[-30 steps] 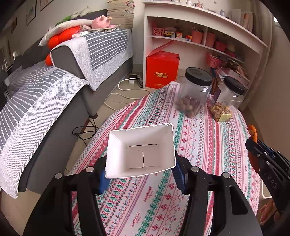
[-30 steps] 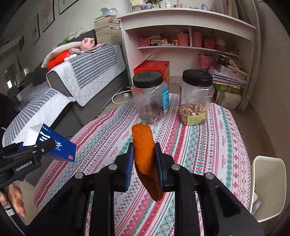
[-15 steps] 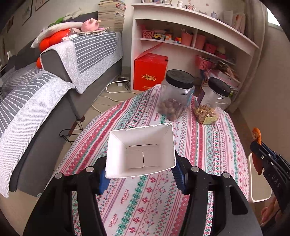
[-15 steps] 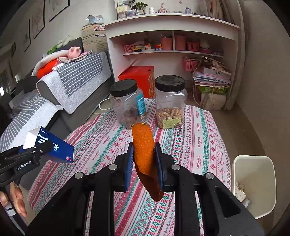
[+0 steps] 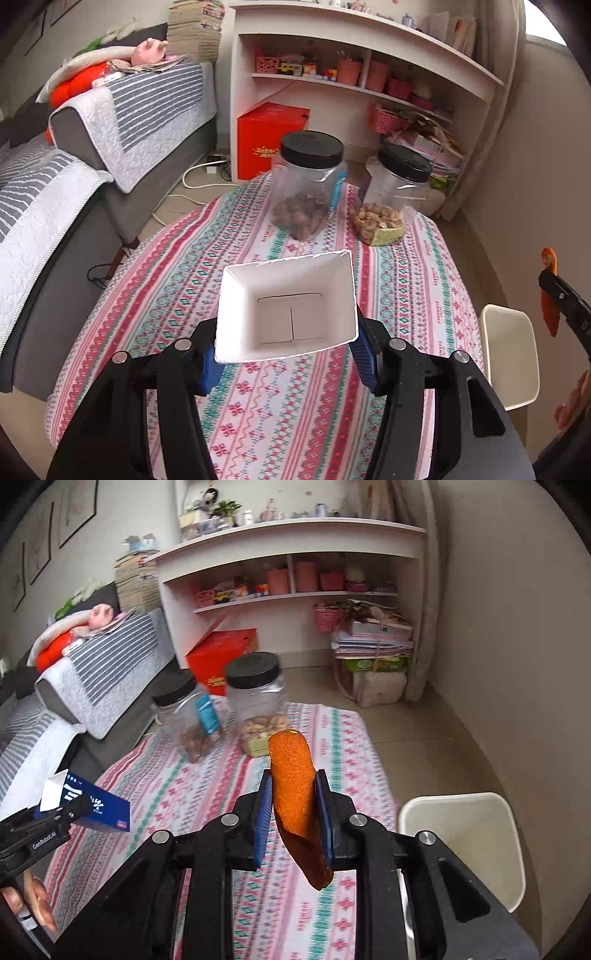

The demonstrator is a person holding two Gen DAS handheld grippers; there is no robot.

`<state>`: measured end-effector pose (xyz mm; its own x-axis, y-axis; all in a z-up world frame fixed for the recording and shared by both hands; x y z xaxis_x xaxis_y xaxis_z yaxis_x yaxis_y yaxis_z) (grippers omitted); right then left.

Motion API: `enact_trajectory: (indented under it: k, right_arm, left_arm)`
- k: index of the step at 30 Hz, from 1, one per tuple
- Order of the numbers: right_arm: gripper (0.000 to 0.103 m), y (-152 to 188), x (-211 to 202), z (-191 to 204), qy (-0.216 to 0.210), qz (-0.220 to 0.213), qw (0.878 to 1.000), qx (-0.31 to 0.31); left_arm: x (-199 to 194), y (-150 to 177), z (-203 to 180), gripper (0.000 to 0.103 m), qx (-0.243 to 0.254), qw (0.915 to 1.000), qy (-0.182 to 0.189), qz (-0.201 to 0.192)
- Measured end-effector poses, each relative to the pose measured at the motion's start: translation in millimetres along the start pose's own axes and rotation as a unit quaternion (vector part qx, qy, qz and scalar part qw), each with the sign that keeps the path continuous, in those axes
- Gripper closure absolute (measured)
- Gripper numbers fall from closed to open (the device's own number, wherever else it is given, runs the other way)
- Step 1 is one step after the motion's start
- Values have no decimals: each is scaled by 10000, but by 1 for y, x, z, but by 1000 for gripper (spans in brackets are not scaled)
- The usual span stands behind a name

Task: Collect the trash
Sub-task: 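Carry the orange wrapper to the bin and open the right tool, then lower the blue box into the bin and open the left tool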

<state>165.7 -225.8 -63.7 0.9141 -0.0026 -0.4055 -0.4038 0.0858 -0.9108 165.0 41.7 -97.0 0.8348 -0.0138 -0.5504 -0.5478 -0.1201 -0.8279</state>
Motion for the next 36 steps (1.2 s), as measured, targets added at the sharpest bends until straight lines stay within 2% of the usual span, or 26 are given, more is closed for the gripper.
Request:
enact_trajectory:
  k: [7,14,15,17,19,23,27,36]
  right_arm:
    - [81,-7,-6,-66,609,-53,9977,302]
    - [78,-10,-28,-138,1267,-154,9891,731]
    - [73,-11,-33,-149,1385,-186,9871,780]
    - [35,-11,-44,-169,1652,-287,9820,874]
    - [24,-12,-58,-190,1941,-431,9751,977]
    - [15,-10,-81,-228,2166,-546,9656,1328]
    - [13,-11,-103,-258,2322,-707,9574,1562]
    - [8,-16,-135,-289,2509,-1003,9449,1847]
  left_arm:
    - [7,6,-41,47,127,9996,257,16]
    - [12,13,-84,47,157,9983,551,60]
    - [13,15,-93,47,138,9979,620,82]
    - [14,17,-108,47,98,9970,752,119]
    - [14,21,-131,47,90,9953,947,168]
    - [10,33,-185,47,285,9901,1353,239]
    - [1,44,-240,47,710,9830,1675,256]
    - [-21,39,-353,47,1174,9658,2310,73]
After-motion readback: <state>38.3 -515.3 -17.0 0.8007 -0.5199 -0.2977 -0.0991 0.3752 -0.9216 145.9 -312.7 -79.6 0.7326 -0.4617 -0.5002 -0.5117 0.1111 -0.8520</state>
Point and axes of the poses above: each gripper's, at about its wrist camera, not at the fingertips, and x roughly the way its jaws point, z to its left, y to its underside, the point moved 5 cm from there along x, roughly the way its jaws point, and after that the axes turned 14 degrees about -z, right-handed, at the moved point
